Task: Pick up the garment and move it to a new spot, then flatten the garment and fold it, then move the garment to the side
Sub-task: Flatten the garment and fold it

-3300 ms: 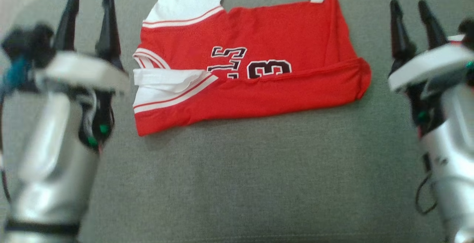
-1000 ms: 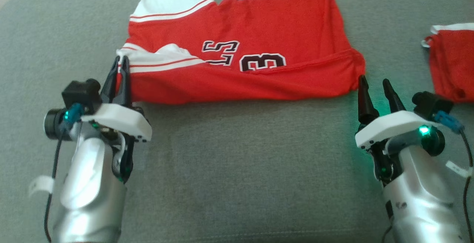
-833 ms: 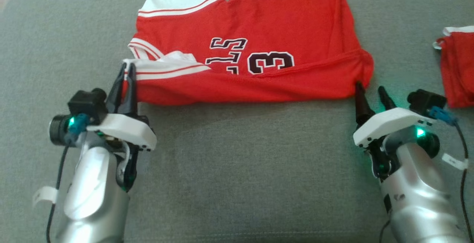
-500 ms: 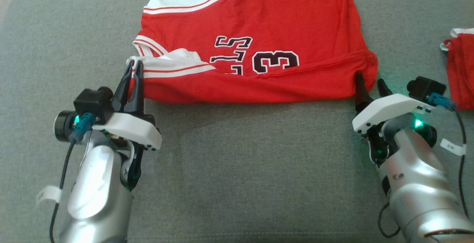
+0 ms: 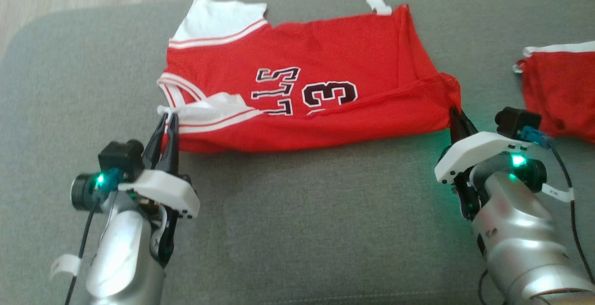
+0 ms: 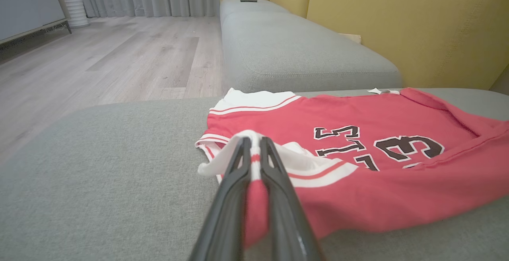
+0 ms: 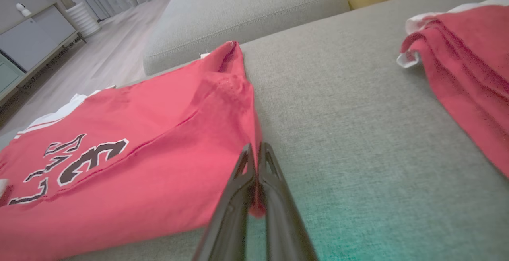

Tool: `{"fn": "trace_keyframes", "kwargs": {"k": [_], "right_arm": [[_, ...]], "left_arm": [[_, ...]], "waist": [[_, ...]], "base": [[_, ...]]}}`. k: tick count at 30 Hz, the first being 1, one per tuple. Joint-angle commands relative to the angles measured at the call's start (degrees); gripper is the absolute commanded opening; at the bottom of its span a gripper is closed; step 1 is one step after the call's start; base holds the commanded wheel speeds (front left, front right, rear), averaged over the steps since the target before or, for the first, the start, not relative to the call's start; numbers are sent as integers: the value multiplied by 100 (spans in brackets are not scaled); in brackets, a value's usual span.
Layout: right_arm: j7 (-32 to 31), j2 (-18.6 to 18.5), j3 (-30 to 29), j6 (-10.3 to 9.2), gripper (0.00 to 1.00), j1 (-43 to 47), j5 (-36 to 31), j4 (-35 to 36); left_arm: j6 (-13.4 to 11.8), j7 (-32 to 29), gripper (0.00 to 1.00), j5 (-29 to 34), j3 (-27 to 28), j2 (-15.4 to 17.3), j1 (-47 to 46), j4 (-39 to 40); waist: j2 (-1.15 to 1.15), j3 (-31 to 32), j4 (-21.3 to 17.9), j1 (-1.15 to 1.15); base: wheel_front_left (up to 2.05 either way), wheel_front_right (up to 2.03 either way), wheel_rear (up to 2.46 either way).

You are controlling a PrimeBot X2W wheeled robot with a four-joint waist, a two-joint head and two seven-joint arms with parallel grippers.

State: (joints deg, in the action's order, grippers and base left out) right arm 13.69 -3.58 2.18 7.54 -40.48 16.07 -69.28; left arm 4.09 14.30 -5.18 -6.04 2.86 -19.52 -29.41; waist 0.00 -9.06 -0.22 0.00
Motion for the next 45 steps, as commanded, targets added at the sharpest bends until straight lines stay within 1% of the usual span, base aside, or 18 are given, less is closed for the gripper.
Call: {"fn": "trace_keyframes", "kwargs": {"k": [1, 8, 14, 19, 23, 25, 26, 27, 32, 36, 40, 43, 45], "right_arm": [[94, 53, 56, -5, 0, -46, -31, 150], [122, 43, -60, -5, 0, 428, -236, 394], [99, 57, -128, -5, 0, 905, -200, 658], [-98, 66, -286, -5, 0, 1349, -46, 900], [-395, 68, -225, -5, 0, 1824, 403, 1317], [-456, 68, -226, -5, 0, 1960, 460, 1482], [-468, 69, -314, -5, 100, 2041, 450, 1637], [-472, 69, -377, -5, 100, 2065, 454, 1709], [-493, 69, -405, -5, 100, 2080, 523, 2251], [-402, 69, -532, -5, 100, 1998, 446, 2898], [-536, 69, -615, -5, 100, 1828, 350, 3552], [-664, 69, -647, -5, 100, 1697, 272, 3848], [-817, 69, -673, -5, 100, 1535, 207, 4127]], "left_arm": [[29, 70, 0, 28, 238, 144, -79, 158], [108, 70, 0, 5, 203, 135, 212, 91], [168, 70, 0, -31, 198, 183, 579, 87], [212, 70, 0, -116, 144, 174, 961, 117], [253, 70, 0, -222, 31, 154, 1220, 175], [264, 70, 0, -242, -26, 154, 1228, 104], [271, 49, 80, -254, -75, 155, 1169, 14], [272, 50, 100, -255, -93, 155, 1118, -29], [158, 60, 100, -227, -66, 176, 830, -77], [87, 67, 100, -275, 99, 232, 536, 260], [135, 68, 100, -312, 196, 339, 153, 655], [185, 66, 100, -353, 177, 417, -131, 665], [244, -108, 100, -395, 88, 540, -536, 584]], "waist": [[0, 144, -88, 0], [0, 477, -154, 0], [0, 696, -231, 0], [0, 872, -273, 0], [0, 919, -294, 0], [0, 905, -316, 0], [0, 857, -340, 0], [0, 834, -344, 0], [0, 693, -384, 0], [0, 536, -436, 0], [0, 312, -508, 0], [0, 158, -551, 0], [0, -43, -595, 0]], "base": [[0, 0, 0], [0, 0, 0], [0, 0, 0], [0, 0, 0], [0, 0, 0], [0, 0, 0], [0, 0, 0], [0, 0, 0], [0, 0, 0], [0, 0, 0], [0, 0, 0], [0, 0, 0], [0, 0, 0]]}}
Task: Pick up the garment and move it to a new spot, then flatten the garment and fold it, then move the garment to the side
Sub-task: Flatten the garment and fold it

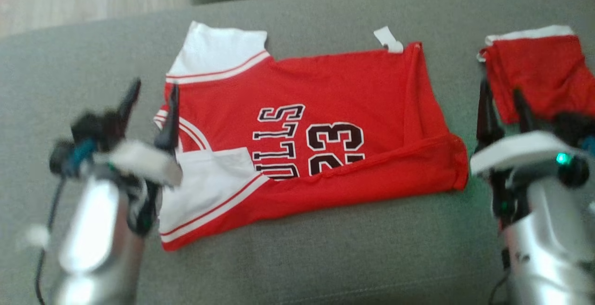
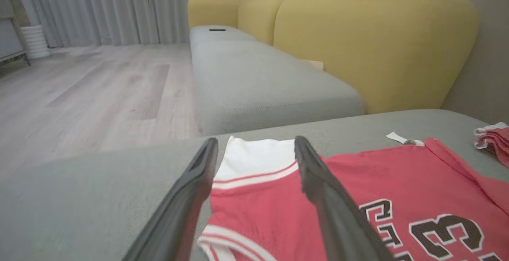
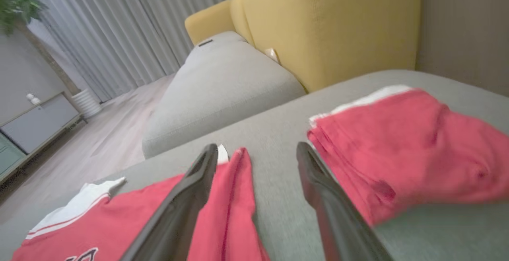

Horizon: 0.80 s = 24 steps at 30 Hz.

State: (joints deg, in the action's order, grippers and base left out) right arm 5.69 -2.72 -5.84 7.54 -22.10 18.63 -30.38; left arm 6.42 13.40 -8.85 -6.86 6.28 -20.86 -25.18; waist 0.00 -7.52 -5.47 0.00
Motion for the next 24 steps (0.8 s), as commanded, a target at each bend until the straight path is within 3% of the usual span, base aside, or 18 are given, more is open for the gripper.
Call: {"fn": "trace_keyframes", "kwargs": {"k": [1, 6, 11, 17, 24], "right_arm": [[-98, -16, 120, -5, 100, -392, -93, 368], [-507, -16, 125, -5, 100, -855, -298, 969], [-759, -16, 213, -5, 100, -1208, -318, 1366], [-905, -16, 409, -5, 100, -1397, -198, 1686], [-946, -16, 698, -5, 100, -1451, 104, 2013]], "left_arm": [[34, -150, 100, -53, 121, 270, -640, 122], [100, -1240, 100, -351, -451, 770, -2057, -353], [104, -2201, 100, -1206, -2008, 1669, -3273, -739], [105, -2707, 100, -2018, -2949, 2268, -4364, -1322], [106, -2761, 100, -2237, -3599, 2582, -5278, -2082]], "waist": [[0, -319, -94, 0], [0, -964, -241, 0], [0, -1472, -422, 0], [0, -1929, -646, 0], [0, -2350, -922, 0]], "base": [[0, 0, 0], [0, 0, 0], [0, 0, 0], [0, 0, 0], [0, 0, 0]]}}
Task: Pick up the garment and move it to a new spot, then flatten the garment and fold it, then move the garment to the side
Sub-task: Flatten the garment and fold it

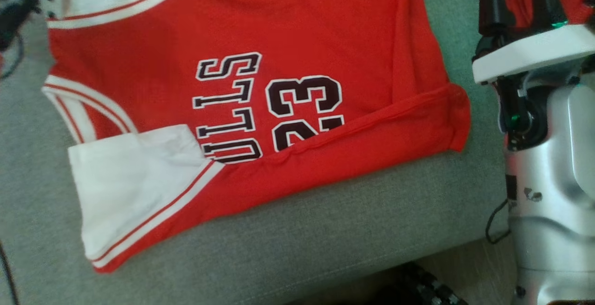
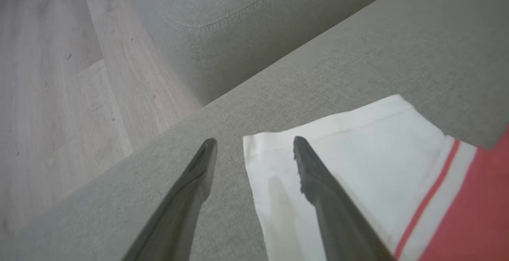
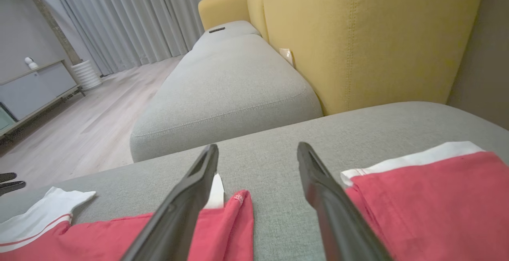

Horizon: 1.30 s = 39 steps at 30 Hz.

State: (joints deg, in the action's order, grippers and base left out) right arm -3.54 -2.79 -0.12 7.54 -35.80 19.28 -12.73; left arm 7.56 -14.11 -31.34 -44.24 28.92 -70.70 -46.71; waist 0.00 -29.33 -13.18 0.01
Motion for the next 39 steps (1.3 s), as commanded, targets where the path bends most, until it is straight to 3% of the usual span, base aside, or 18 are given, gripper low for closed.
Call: {"fn": "trace_keyframes", "kwargs": {"k": [1, 20, 21, 22, 28, 35, 39], "right_arm": [[-24, -9, 166, -5, 100, -79, 76, 299], [-114, -9, 270, -5, 100, -78, 288, 760], [-126, -9, 243, -5, 100, -83, 265, 753], [-140, -9, 214, -5, 100, -90, 240, 745], [-237, -9, 42, -5, 100, -178, 100, 716], [-587, -10, -175, -5, 100, -329, -172, 522], [-915, -205, -195, -5, 100, -485, -478, 183]], "left_arm": [[-8, -10, 100, -12, 67, 345, -387, -31], [-8, -223, 100, -720, -972, 334, -1027, -954], [-8, -270, 35, -812, -1011, 318, -1019, -959], [-8, -325, 0, -926, -1044, 297, -1001, -950], [-8, -267, 0, -1382, -1237, 212, -995, -799], [-8, 762, 0, -1443, -1444, -108, -1117, -598], [-8, 1276, 0, -1530, -1593, -287, -1021, -391]], "waist": [[0, -220, -187, -1], [0, -625, -318, -1], [0, -607, -306, -1], [0, -582, -290, -1], [0, -413, -117, -1], [0, -73, 384, -1], [0, 157, 750, -1]], "base": [[0, 0, 0], [0, 0, 0], [0, 0, 0], [0, 0, 0], [0, 0, 0], [0, 0, 0], [0, 0, 0]]}}
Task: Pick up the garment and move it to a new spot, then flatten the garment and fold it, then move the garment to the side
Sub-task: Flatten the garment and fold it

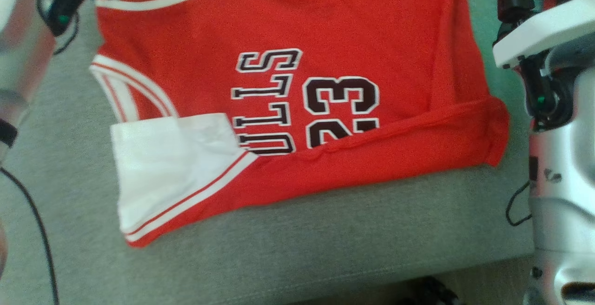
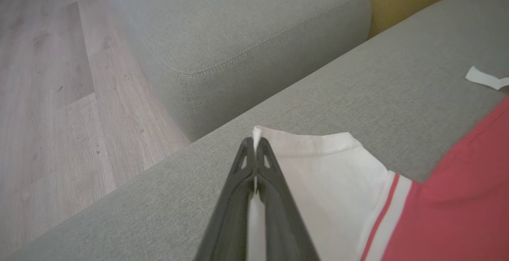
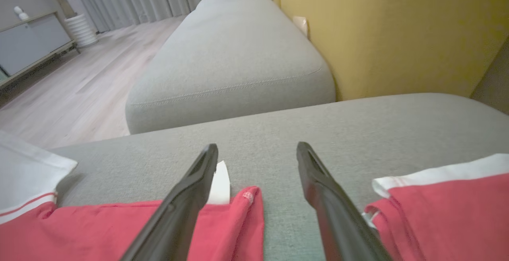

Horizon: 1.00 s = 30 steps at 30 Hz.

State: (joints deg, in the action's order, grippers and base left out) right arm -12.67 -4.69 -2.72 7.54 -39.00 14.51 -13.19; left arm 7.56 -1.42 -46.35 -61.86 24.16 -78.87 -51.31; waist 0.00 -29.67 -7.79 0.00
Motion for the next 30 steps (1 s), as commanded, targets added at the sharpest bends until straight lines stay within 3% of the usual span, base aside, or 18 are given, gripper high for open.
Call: {"fn": "trace_keyframes", "kwargs": {"k": [1, 5, 12, 21, 29, 30], "right_arm": [[-93, -41, 87, -5, 100, -212, -2, 118], [-469, -420, 180, -5, 100, -470, -182, -588], [-771, -953, 434, -5, 100, -905, -260, -1753], [-862, -1266, 849, -5, 100, -1368, -220, -2915], [-857, -1333, 1300, -5, 100, -1604, 4, -3457], [-856, -1350, 1362, -5, 61, -1630, 53, -3505]], "left_arm": [[-8, 101, 0, -100, 137, 166, -134, 152], [-8, 480, 0, -204, -142, 170, 126, 527], [-8, 752, 0, -234, -440, 151, 274, 956], [-8, 748, 0, -292, -672, 123, 199, 1222], [-8, 747, 0, -360, -764, 137, 151, 1190], [-8, 748, 0, -372, -770, 145, 153, 1160]], "waist": [[0, 242, 281, 0], [0, 400, 625, 0], [0, 369, 866, 0], [0, 268, 955, 0], [0, 246, 952, 0], [0, 247, 945, 0]], "base": [[0, 0, 0], [0, 0, 0], [0, 0, 0], [0, 0, 0], [0, 0, 0], [0, 0, 0]]}}
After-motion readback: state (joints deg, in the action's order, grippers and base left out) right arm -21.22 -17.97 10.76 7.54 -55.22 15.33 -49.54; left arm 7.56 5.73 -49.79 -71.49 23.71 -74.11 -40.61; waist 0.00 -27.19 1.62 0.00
